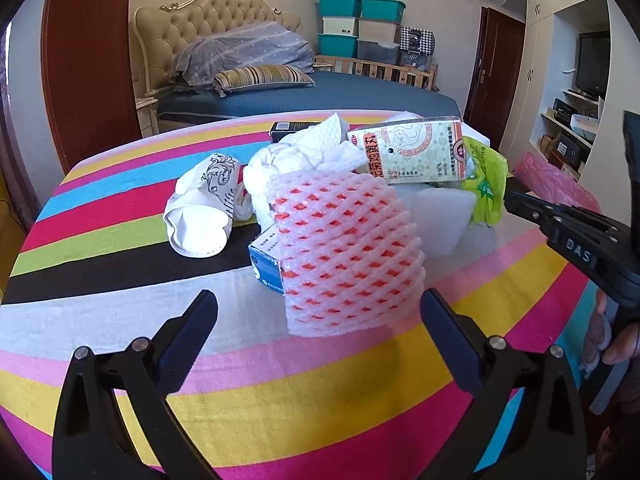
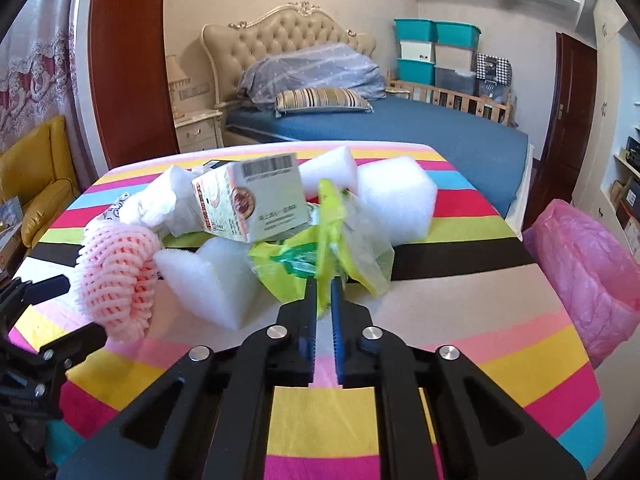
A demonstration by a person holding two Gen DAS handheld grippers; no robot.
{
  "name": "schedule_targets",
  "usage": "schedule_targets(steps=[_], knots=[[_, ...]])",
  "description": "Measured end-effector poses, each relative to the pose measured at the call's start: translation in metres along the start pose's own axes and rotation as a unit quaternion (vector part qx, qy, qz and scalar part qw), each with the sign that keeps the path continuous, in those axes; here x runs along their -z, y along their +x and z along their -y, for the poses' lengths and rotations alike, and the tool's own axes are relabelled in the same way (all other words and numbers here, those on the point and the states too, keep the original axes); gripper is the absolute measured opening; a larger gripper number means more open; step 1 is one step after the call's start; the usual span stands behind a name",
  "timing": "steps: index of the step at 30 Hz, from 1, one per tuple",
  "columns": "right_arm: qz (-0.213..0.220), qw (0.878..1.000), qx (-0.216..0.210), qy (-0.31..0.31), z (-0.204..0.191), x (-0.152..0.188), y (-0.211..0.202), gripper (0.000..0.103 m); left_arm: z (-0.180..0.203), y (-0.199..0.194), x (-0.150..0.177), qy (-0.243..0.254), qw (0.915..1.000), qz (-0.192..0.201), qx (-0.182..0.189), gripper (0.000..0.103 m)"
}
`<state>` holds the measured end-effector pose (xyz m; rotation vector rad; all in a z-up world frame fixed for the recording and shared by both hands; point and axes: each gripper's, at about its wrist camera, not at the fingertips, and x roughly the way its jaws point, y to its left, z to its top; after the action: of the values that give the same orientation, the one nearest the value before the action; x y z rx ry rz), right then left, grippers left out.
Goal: Collect trash
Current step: 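Grasp the green snack wrapper with the right gripper while the left grasps a pink foam net, then carry the wrapper and foam net over the pink wastebasket with both grippers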
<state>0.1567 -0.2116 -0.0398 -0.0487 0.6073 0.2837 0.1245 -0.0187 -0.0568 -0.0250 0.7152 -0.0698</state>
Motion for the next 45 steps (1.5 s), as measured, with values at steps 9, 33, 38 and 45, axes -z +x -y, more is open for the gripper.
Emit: schedule_targets(steps=[9,33,38,45], knots=[[0.014,1.0,-0.015,0.019,0.011,0.015,-0.022,0.007,0.014,0.011,-0.011,-0.001,0.9999,-0.011,0.001,0.097],[0.018,1.0,0.008,-0.016,-0.009,-0.014,0.002,0.011,0.009,-0.011,-0.009,0.009,0.999,0.04,0.02,0.056],[0.045,0.999,-0.002,-0.007,-0.004,0.002,-0.031,0.007,0.023,-0.025,-0.005,0.025,0.9972,0.065,0.025,0.056],[0.055,0.998,-0.006,0.006,0.005,0.018,-0.056,0.007,0.036,-0.03,-0.002,0.043,0.9959,0.073,0.032,0.056]])
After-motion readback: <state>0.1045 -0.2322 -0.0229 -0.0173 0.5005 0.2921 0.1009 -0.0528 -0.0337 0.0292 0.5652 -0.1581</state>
